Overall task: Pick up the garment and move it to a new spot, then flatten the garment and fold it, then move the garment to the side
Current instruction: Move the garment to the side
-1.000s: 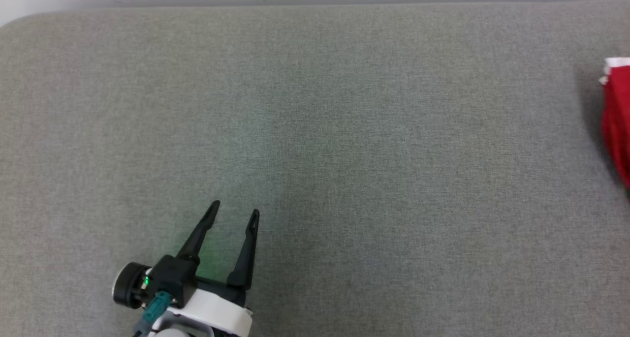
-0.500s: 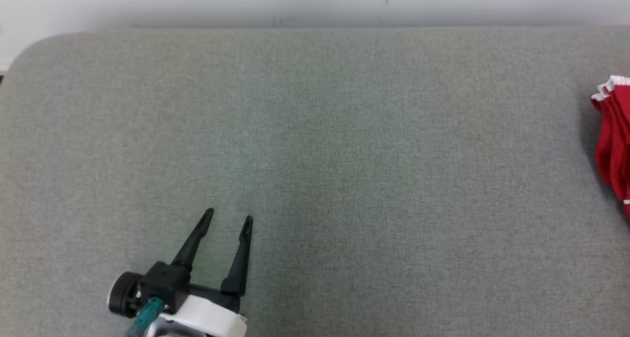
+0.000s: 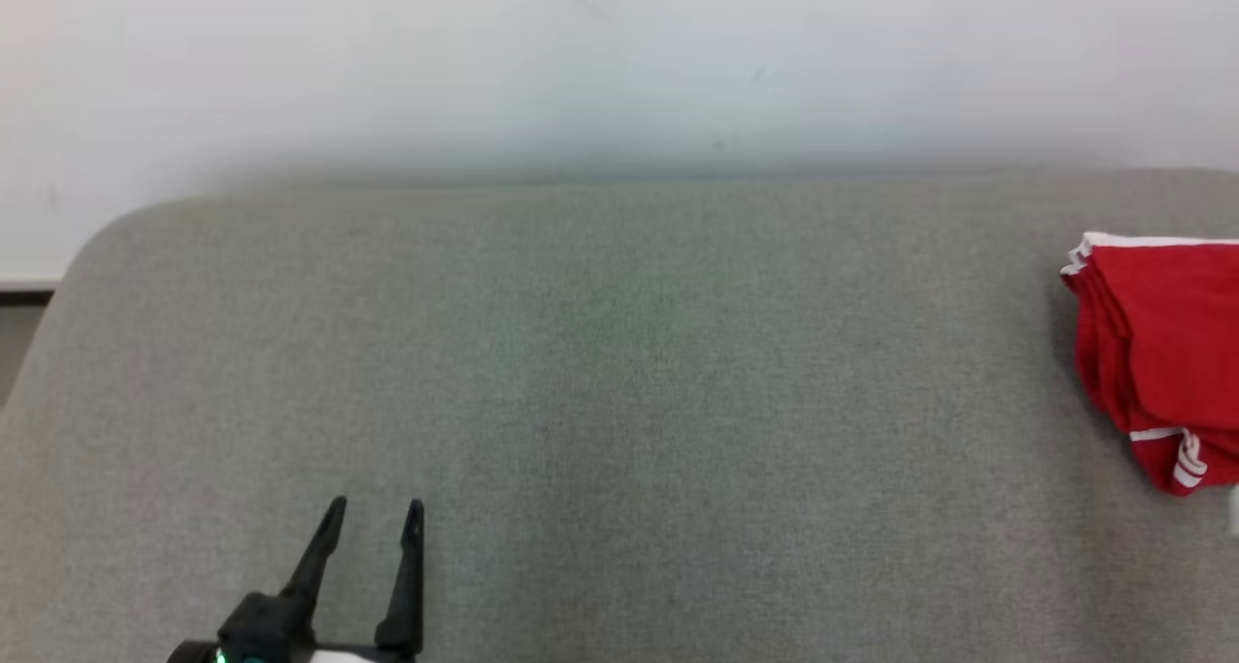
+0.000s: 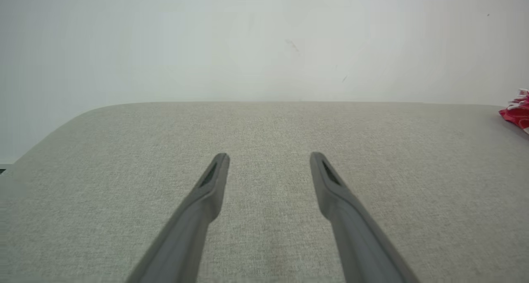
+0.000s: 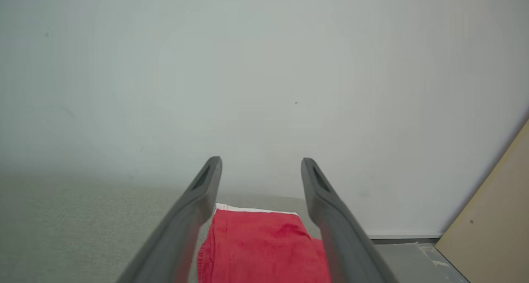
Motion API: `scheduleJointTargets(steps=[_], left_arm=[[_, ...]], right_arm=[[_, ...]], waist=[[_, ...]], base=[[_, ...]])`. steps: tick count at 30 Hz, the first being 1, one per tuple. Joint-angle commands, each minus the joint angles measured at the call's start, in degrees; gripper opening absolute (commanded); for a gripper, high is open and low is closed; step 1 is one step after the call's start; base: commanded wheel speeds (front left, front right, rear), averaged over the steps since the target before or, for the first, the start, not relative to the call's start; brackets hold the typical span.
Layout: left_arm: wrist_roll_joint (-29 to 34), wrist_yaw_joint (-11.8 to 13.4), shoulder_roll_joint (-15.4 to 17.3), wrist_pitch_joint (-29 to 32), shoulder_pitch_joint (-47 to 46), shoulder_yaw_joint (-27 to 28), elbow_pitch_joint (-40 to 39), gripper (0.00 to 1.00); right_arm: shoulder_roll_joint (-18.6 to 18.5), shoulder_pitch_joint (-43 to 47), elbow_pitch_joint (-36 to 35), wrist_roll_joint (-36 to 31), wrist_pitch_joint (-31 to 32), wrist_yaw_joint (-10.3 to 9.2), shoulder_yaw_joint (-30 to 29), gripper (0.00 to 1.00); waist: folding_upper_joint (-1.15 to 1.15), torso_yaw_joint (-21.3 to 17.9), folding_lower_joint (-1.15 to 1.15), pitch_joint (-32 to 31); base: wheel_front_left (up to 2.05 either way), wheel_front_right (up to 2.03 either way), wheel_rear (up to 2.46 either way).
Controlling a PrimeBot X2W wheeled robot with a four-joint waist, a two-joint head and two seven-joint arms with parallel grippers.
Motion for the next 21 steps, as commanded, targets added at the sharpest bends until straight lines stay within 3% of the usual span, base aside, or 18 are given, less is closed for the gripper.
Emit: scheduleJointTargets(steps=[1, 4, 7, 12, 21], left_arm=[[-0.2, 0.3, 0.1, 0.0, 1.3, 0.4, 0.4, 1.0], [-0.1, 0.5, -0.1, 0.0, 2.9, 0.5, 0.9, 1.0], [-0.2, 0.5, -0.1, 0.0, 4.4, 0.8, 1.6, 1.0], [-0.4, 0.1, -0.4, 0.0, 6.1, 0.6, 1.6, 1.0], [-1.0, -1.1, -0.7, 0.0, 7.8, -0.4, 1.7, 1.0]], right_arm=[[1.7, 2.8, -0.5, -1.1, -1.4, -0.13, 0.3, 1.0], [6.9, 8.2, -1.0, -1.9, -4.8, -0.13, 1.1, 1.0], [9.5, 13.1, -0.6, -2.6, -7.8, -0.13, 2.7, 1.0], [11.2, 18.5, 1.1, -2.2, -12.5, -0.13, 5.7, 1.0], [12.0, 22.9, 6.3, -4.4, -16.1, -0.13, 4.4, 1.0]], waist=[[0.0, -0.9, 0.01, -2.6], [0.0, -1.3, 0.01, -4.6], [0.0, -1.6, 0.01, -6.1], [0.0, -1.6, 0.01, -7.7], [0.0, -0.4, 0.01, -10.1]], base=[[0.0, 0.0, 0.0], [0.0, 0.0, 0.0], [0.0, 0.0, 0.0], [0.0, 0.0, 0.0], [0.0, 0.0, 0.0]])
